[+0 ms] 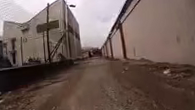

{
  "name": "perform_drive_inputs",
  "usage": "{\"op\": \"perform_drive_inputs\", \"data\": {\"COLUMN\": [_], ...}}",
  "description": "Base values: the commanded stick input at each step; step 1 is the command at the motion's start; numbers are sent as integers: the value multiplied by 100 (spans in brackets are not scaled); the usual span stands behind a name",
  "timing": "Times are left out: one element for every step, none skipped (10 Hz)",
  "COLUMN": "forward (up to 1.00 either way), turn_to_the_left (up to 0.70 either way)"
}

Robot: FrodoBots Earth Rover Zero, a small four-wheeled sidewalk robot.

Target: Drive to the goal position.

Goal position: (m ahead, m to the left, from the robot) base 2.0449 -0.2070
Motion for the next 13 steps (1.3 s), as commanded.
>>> {"op": "perform_drive_inputs", "data": {"forward": [85,85,85,85,85,85,85,85,85,85,85,85,85], "turn_to_the_left": [0,0,0,0,0,0,0,0,0,0,0,0,0]}}
